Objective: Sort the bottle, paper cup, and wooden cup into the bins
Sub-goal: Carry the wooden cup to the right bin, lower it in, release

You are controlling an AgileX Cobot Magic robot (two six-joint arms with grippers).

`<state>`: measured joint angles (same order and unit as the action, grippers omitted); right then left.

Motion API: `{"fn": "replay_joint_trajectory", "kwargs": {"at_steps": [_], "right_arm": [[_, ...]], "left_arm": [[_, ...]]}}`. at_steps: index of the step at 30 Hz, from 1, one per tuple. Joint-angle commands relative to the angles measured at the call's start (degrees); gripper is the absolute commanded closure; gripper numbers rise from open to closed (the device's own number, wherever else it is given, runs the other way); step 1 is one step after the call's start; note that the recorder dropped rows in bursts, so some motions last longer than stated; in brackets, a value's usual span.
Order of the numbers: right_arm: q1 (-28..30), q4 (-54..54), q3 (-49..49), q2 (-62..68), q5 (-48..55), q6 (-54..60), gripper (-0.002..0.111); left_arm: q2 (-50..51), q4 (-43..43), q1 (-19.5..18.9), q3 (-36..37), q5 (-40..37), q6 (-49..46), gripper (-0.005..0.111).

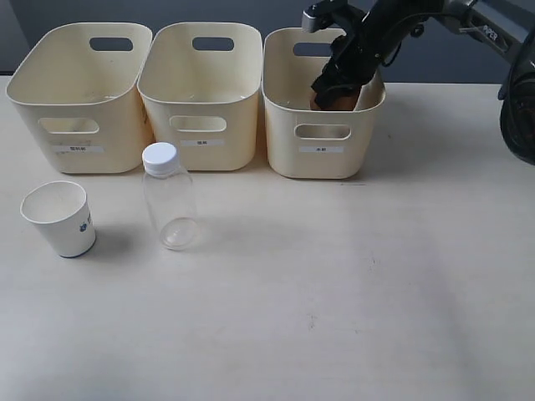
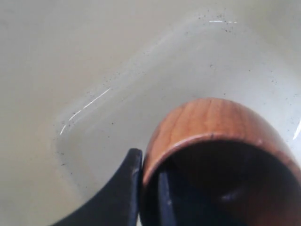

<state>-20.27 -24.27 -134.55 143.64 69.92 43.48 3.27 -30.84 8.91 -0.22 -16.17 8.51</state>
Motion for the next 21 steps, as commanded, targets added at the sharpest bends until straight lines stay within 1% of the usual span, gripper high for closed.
{"fn": "replay_joint_trajectory", "kwargs": {"at_steps": [1, 2, 3, 5, 6, 7, 9, 15, 21], "right_arm": [[-0.55, -0.49, -0.24, 0.55, 0.05, -0.09, 0.107], [-0.55, -0.49, -0.24, 0.55, 0.05, -0.09, 0.104], [-0.55, -0.49, -0.24, 0.55, 0.05, -0.20, 0.098], [-0.55, -0.10, -0.47, 0.55, 0.05, -1.12, 0.085], [-0.55, 0.56, -0.59, 0.55, 0.05, -1.85, 0.073], [-0.55, 0.56, -0.59, 0.55, 0.05, -1.97, 0.070], [-0.55, 0.56, -0.59, 0.55, 0.05, -2.09, 0.068], [-0.55, 0.72, -0.59, -0.22, 0.05, -2.18, 0.067], [-0.55, 0.72, -0.59, -5.09, 0.05, -2.18, 0.067]], "left_arm": [[-0.19, 0.07, 0.30, 0.22, -0.15, 0.18, 0.107], [-0.19, 0.07, 0.30, 0.22, -0.15, 0.18, 0.107], [-0.19, 0.07, 0.30, 0.22, -0.15, 0.18, 0.107], [-0.19, 0.07, 0.30, 0.22, -0.15, 0.18, 0.107], [-0.19, 0.07, 0.30, 0.22, -0.15, 0.18, 0.107], [-0.19, 0.07, 0.30, 0.22, -0.15, 0.18, 0.107], [-0.19, 0.07, 0.30, 0.22, -0.15, 0.18, 0.107], [-0.19, 0.07, 0.30, 0.22, -0.15, 0.18, 0.107], [-0.19, 0.07, 0.30, 0.22, -0.15, 0.18, 0.107]]}}
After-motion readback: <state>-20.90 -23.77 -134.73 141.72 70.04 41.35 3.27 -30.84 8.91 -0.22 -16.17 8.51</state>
